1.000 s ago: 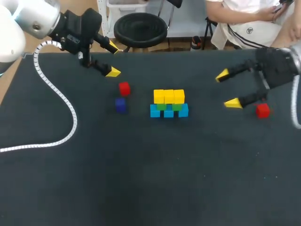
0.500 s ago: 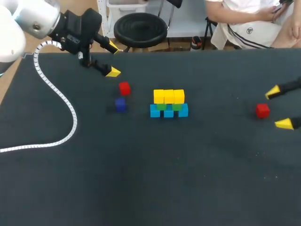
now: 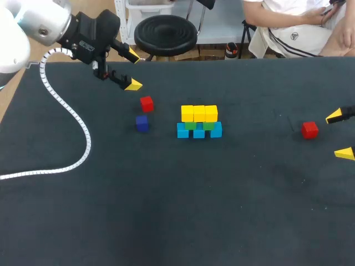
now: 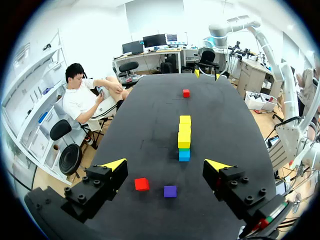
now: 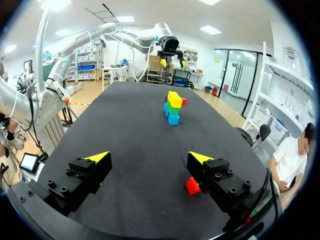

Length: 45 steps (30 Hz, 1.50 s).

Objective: Place the blue cubes, place green cubes on the blue cubes, place the yellow cubes on the green cubes, then place the red cubes on the yellow cubes, and place purple cube on the red cubes.

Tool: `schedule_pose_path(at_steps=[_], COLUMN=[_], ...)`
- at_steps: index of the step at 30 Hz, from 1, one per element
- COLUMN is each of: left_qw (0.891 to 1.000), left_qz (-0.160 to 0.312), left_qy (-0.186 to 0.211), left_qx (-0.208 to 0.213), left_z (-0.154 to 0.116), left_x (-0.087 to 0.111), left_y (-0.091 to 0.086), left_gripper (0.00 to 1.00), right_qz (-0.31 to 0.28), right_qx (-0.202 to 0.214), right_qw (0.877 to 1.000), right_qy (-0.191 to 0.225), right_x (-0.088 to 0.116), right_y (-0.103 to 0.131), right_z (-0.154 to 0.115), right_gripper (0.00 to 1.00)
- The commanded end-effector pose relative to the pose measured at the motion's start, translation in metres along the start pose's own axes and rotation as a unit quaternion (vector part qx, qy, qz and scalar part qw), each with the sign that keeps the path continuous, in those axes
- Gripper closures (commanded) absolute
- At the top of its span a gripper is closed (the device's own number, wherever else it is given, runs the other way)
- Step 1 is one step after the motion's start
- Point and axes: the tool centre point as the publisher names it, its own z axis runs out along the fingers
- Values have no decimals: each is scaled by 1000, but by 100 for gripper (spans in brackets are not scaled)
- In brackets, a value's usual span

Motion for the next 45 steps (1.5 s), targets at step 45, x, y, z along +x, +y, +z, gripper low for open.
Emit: schedule_pose_path(at_steps=[45], left_qw=[1000], left_qz=[0], left_qy=[0], left_qx=[0], left_z=[0], left_x=[0], left_y=[0], left_gripper=[0], right_qz=[-2], right_qx=[-120], right_qw=[993], right_qy=[-5], right_x=[60], right_y=[-63], right_z=[35], right_gripper=[0])
